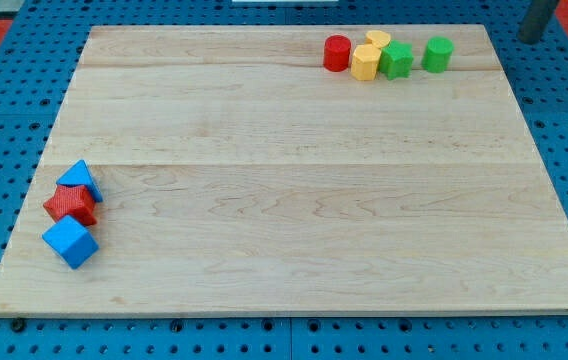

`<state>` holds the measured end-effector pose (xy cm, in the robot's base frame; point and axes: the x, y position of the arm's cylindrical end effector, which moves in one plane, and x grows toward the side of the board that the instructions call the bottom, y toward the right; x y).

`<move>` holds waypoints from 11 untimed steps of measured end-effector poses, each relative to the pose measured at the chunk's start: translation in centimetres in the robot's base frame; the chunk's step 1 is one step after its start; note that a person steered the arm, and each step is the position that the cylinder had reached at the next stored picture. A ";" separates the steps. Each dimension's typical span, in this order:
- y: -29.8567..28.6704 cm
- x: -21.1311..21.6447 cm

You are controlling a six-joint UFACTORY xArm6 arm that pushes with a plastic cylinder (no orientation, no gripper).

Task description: Move the yellow heart along with red circle towards left

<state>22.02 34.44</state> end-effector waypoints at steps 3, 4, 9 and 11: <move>-17.5 0.5; -22.9 0.5; -26.9 6.5; -38.8 2.9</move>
